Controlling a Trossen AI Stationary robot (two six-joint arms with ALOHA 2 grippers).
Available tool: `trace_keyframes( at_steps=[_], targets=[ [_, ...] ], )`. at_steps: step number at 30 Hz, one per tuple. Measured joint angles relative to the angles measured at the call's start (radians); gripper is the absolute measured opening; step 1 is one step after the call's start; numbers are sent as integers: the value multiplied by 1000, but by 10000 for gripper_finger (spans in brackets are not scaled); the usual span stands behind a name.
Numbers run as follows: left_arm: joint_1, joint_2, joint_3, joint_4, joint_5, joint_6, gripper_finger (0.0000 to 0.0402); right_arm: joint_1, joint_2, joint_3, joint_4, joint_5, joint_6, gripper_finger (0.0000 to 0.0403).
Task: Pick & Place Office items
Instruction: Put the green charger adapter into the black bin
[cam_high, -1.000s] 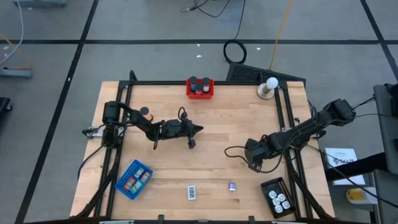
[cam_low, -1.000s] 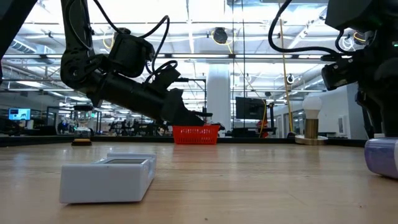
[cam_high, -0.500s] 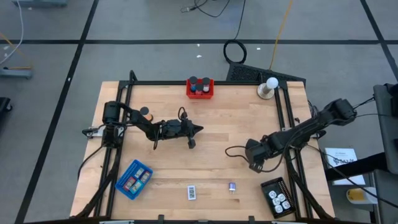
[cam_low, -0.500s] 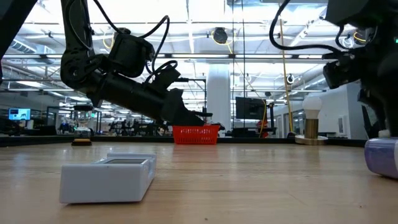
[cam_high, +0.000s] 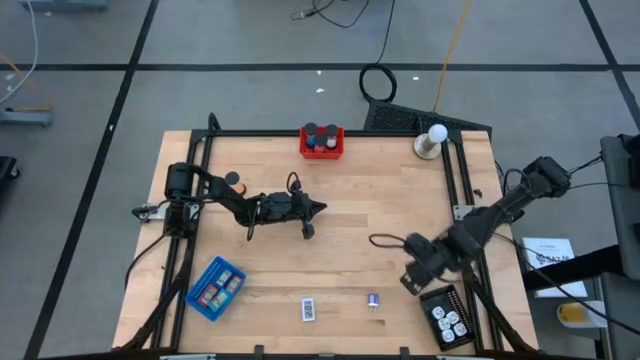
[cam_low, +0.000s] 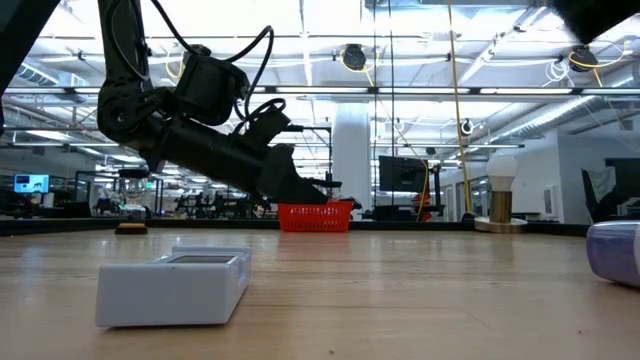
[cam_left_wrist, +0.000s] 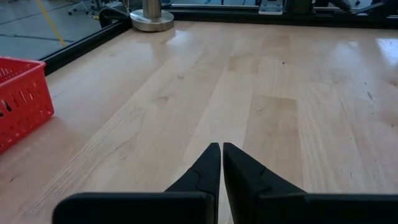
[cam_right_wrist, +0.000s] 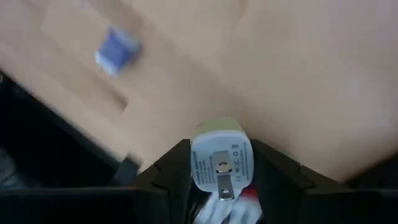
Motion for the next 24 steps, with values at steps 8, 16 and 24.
trace_keyframes(
  at_steps=[8,16,24],
  targets=[
    [0,0,0,-6,1,-1,26,262,62,3,-7,-66,426,136],
    [0,0,0,4,1,-2,26,367,124,2,-59,-59,542,137],
    [0,0,0,13,0,4,26,373,158,-81,29,-36,517,137]
  ],
)
